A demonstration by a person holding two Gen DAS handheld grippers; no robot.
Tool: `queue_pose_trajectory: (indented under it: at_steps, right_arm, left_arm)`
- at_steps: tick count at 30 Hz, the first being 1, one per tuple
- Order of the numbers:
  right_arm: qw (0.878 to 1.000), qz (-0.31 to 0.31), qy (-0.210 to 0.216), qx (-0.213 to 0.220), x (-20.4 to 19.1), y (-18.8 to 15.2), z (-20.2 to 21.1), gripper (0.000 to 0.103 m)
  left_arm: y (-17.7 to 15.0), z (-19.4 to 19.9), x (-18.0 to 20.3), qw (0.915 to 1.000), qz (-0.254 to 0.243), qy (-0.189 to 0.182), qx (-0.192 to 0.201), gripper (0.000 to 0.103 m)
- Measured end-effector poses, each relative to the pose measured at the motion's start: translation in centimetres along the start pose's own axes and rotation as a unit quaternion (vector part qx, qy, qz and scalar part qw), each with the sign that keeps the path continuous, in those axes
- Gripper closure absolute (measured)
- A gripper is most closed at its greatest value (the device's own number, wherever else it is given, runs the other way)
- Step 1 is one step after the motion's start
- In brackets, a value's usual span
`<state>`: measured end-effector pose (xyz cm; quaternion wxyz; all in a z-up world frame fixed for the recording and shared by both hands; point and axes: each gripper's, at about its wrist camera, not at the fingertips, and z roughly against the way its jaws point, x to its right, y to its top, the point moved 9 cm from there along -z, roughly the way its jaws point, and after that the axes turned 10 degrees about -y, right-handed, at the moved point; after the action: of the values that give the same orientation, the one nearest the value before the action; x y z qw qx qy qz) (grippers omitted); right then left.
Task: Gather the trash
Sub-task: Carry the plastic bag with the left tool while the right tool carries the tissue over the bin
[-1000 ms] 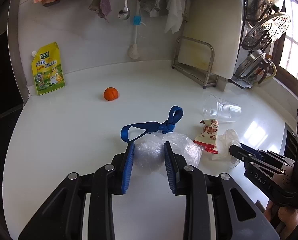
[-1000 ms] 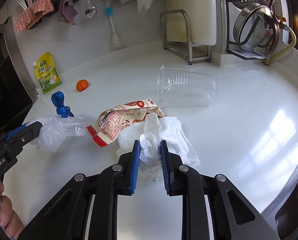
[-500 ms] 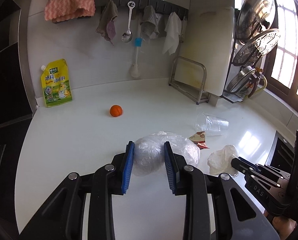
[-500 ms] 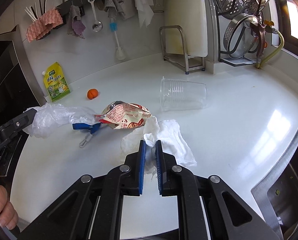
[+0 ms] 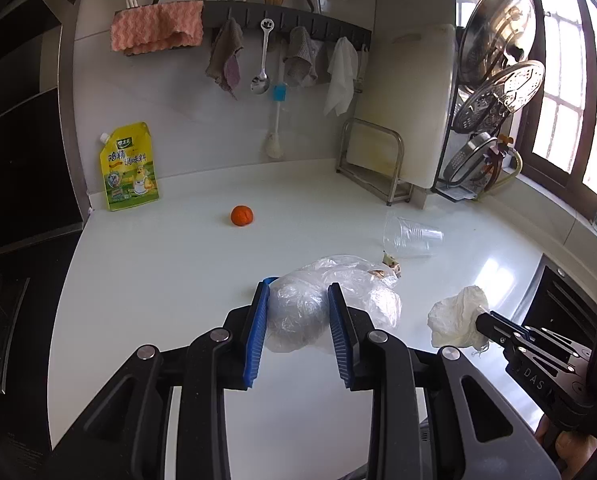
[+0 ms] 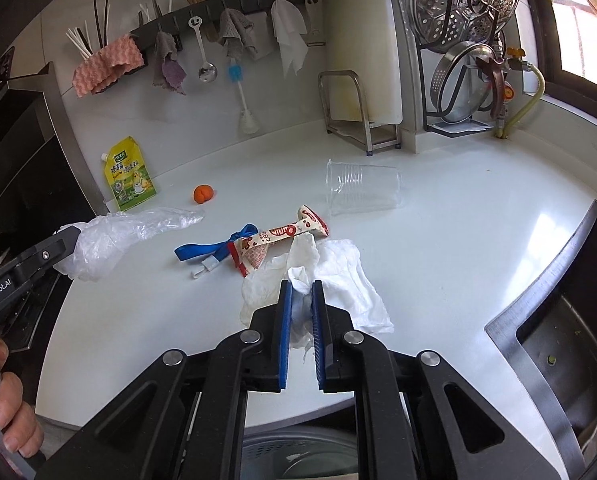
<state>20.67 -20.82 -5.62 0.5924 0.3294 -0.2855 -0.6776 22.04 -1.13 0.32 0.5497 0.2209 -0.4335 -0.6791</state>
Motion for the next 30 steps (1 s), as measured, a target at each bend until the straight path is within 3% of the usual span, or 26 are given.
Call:
queue_pose_trajectory:
  at_steps: [30]
  right_arm:
    - [0.998,-0.005,-0.059,0.006,3.4,-13.8,11.8,0.093]
  left_arm:
    - [-13.9,7.1,8.0,0.9967,-0.049,-0.041,-0.05,0.074]
